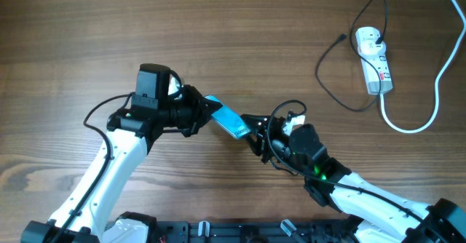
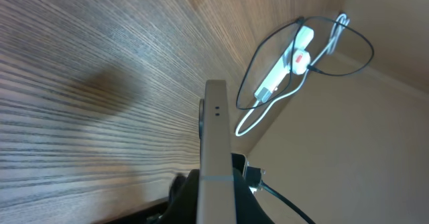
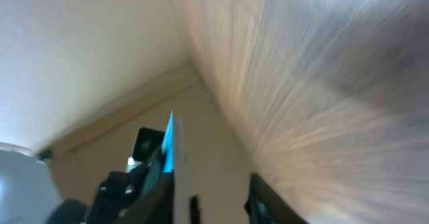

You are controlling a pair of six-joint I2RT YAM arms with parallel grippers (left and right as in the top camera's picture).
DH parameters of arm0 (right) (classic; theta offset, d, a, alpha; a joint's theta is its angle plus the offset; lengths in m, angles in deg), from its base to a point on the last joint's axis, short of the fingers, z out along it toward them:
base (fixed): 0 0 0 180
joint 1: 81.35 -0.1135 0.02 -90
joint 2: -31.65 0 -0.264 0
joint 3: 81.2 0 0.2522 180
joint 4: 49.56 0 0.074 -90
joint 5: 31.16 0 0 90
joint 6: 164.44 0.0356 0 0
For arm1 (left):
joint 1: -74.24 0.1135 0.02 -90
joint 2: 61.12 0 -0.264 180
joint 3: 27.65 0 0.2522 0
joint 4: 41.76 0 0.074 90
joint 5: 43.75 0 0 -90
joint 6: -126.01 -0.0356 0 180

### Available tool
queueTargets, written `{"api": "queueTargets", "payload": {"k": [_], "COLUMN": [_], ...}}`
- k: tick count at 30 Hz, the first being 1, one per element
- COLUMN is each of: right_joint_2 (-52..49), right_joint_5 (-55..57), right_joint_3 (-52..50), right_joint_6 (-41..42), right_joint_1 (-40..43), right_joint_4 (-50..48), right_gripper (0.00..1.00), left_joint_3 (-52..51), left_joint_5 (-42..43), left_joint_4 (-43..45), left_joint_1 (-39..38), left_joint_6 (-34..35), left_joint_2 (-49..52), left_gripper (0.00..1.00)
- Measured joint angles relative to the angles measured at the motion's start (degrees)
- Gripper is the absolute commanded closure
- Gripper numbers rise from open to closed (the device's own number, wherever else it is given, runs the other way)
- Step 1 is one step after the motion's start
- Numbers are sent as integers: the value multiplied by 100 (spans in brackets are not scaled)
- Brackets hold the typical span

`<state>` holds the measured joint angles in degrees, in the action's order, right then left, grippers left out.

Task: Plug charger to phone and switch on socket
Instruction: 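Open the right gripper and hold the phone upright with left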

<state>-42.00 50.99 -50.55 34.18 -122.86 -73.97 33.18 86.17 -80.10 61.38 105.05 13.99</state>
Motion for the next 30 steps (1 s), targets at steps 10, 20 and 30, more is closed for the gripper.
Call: {"api": "queueTargets", "payload": {"k": [10,20,30], "right_joint_2": [68,-72,-72], "right_joint_5": [535,1078,1329], "right_joint_3": [98,-109,-109], "right_joint_6": [-2627,-3598,-3696], "right_joint_1": [22,-13,-13], "right_joint_4": [90,1228,1246], "right_gripper": [29,22,14], "left_joint_3": [-42,31,33], "left_joint_5": [1572,4376,4745], "left_joint_4": [625,964,964], "left_joint_1": [702,1067,1069], "left_joint_6": [-732,-774,-774], "left_joint_2": [122,332,332], "left_gripper": [96,96,96]}}
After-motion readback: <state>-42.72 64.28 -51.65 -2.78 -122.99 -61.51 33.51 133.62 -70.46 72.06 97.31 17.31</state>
